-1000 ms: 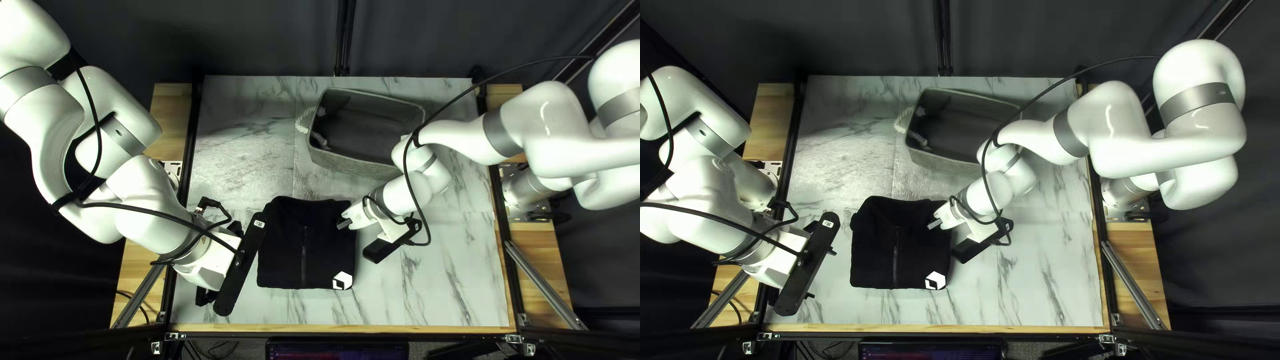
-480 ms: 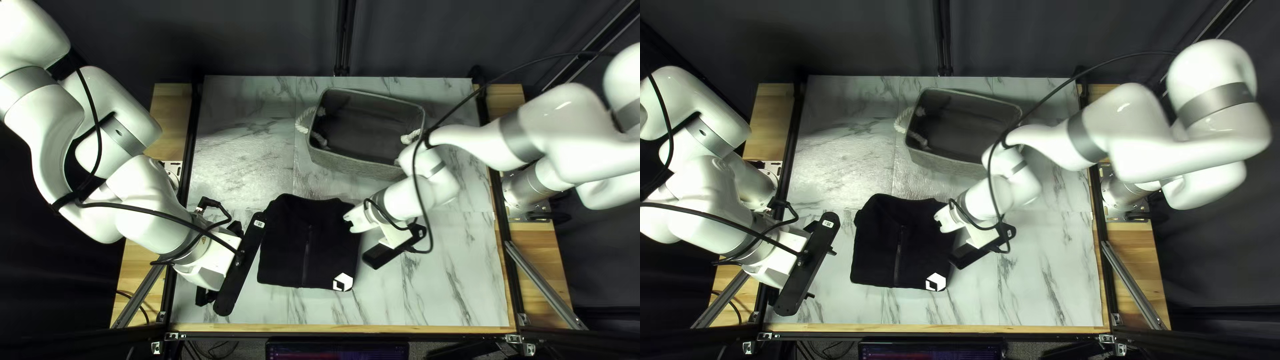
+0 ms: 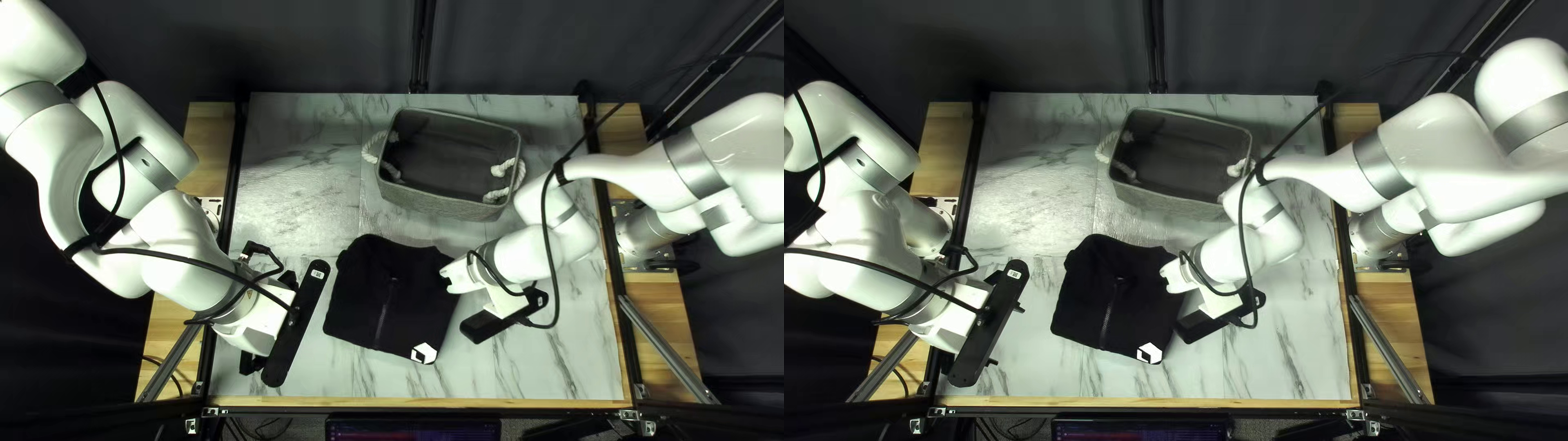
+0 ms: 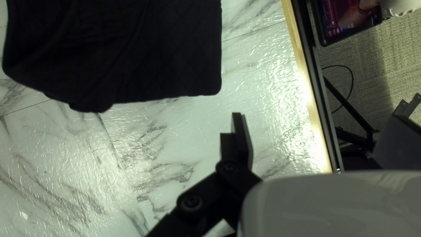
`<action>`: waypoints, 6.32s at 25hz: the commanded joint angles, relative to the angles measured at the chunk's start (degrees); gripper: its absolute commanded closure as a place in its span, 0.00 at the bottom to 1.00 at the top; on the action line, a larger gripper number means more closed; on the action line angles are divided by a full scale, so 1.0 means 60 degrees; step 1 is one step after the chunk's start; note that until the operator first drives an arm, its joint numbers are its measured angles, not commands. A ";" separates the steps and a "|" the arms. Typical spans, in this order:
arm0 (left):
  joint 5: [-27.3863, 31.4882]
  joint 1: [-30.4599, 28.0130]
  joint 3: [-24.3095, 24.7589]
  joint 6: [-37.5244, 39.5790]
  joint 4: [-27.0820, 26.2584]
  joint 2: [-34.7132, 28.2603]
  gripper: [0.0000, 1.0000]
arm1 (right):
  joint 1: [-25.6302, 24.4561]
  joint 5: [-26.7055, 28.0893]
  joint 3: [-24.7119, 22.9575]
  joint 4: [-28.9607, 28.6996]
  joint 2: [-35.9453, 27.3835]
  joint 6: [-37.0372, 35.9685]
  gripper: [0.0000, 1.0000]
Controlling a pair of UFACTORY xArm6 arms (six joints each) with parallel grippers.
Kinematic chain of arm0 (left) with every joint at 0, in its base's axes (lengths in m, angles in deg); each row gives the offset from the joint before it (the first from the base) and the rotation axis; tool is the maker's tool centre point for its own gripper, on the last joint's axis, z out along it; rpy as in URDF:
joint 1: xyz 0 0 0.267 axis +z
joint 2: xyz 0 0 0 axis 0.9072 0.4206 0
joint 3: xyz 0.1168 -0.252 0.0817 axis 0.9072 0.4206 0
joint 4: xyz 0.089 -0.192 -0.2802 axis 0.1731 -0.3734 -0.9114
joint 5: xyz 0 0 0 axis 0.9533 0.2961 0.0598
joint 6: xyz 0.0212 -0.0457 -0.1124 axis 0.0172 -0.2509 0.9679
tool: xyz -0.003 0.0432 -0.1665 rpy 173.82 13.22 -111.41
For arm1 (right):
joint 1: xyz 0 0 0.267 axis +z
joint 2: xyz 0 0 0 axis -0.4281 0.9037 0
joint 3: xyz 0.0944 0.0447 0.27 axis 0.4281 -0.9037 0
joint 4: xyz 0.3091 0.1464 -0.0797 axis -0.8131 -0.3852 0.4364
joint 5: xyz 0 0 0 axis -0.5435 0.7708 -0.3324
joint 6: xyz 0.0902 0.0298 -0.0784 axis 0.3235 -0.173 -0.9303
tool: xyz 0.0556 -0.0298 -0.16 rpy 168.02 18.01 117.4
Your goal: Pick up a folded sweatshirt and place it into a fabric basket
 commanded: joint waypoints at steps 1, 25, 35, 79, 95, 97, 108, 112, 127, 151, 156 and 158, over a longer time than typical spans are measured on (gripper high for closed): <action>0.0000 0.0000 0.0000 0.0000 0.0000 0.0000 0.00 | 0.0160 0.0092 0.0021 -0.0413 -0.0010 -0.0157 1.00; -0.3753 0.3842 0.0329 -0.3459 -0.1871 0.2974 0.00 | 0.0381 0.0327 0.0039 -0.0524 -0.0210 -0.0340 1.00; -0.5192 0.4341 0.1254 -0.2998 -0.2393 0.3061 0.00 | 0.0310 0.0069 0.0146 -0.0557 0.0112 -0.0414 1.00; -0.5729 0.3698 0.0185 -0.5290 -0.5370 0.5641 1.00 | 0.0334 0.0153 0.0487 -0.0815 0.0447 -0.0648 1.00; -0.2923 0.4777 -0.0080 -0.5021 -0.3268 0.2550 1.00 | 0.0496 0.2428 0.0705 -0.0636 -0.1368 -0.0774 1.00; -0.2126 0.5209 -0.0648 -0.5347 -0.3140 0.2414 1.00 | 0.0386 0.2839 0.0657 -0.0550 -0.1834 -0.0914 1.00; 0.0760 0.7077 -0.3517 -0.7034 -0.2988 0.2777 1.00 | -0.0432 0.4568 0.0164 -0.0389 -0.4264 -0.1982 1.00; 0.1422 0.7813 -0.4595 -0.7849 -0.3150 0.3448 1.00 | -0.1130 0.5345 0.0372 -0.0478 -0.4996 -0.2821 1.00; 0.3160 0.9976 -0.7463 -0.9933 -0.3500 0.5257 1.00 | -0.4204 0.5053 0.0104 -0.1184 -0.6104 -0.5942 1.00; 0.0634 0.9710 -0.5153 -1.0964 -0.4459 0.5658 1.00 | -0.4666 0.2386 -0.2368 -0.0802 -0.6118 -0.5078 1.00; 0.0434 0.9556 -0.4446 -1.0906 -0.4530 0.5202 1.00 | -0.4063 0.2010 -0.2342 -0.0907 -0.5538 -0.4343 1.00; 0.0302 0.9517 -0.4109 -1.0927 -0.4585 0.5005 1.00 | -0.4015 0.1674 -0.2362 -0.1103 -0.5217 -0.4318 1.00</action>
